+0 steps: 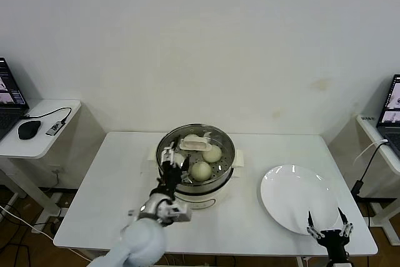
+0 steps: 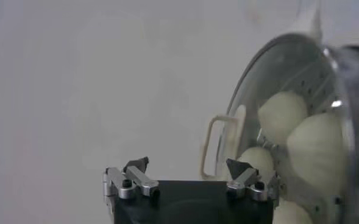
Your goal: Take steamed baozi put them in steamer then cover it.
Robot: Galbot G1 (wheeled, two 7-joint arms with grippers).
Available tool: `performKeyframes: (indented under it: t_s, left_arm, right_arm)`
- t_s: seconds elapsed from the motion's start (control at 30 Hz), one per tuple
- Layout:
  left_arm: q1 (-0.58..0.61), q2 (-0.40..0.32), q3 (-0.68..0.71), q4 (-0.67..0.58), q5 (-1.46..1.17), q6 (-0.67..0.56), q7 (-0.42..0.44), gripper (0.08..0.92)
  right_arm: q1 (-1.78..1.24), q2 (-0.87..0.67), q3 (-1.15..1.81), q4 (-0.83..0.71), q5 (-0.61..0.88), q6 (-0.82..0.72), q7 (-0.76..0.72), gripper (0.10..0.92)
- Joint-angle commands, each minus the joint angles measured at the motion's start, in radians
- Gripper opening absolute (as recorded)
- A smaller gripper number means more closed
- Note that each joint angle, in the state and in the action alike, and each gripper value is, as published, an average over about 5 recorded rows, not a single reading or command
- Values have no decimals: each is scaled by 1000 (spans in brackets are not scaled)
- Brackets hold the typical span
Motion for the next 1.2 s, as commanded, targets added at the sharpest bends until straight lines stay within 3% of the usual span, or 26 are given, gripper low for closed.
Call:
performKeyframes:
  t_s: [0.03, 0.17, 0.37, 0.53, 1.2]
  left_arm:
    - [557, -88, -579, -173, -809, -385, -220, 823]
    - [690, -150, -640, -153, -1049, -464, -262, 823]
    - [800, -205, -581, -79, -1129, -600, -203, 823]
    - [800, -231, -527, -6, -1130, -633, -146, 823]
    - [767, -253, -502, 47, -1045, -667, -108, 823]
  right_arm:
    - [-1, -1, -60, 16, 55, 18, 0, 823]
    - [-26, -41, -121, 30, 130, 8, -17, 823]
    - [-80, -103, -177, 57, 282, -45, -55, 823]
    - [-117, -135, -208, 93, 378, -83, -78, 823]
    - [-151, -142, -297, 137, 340, -91, -84, 823]
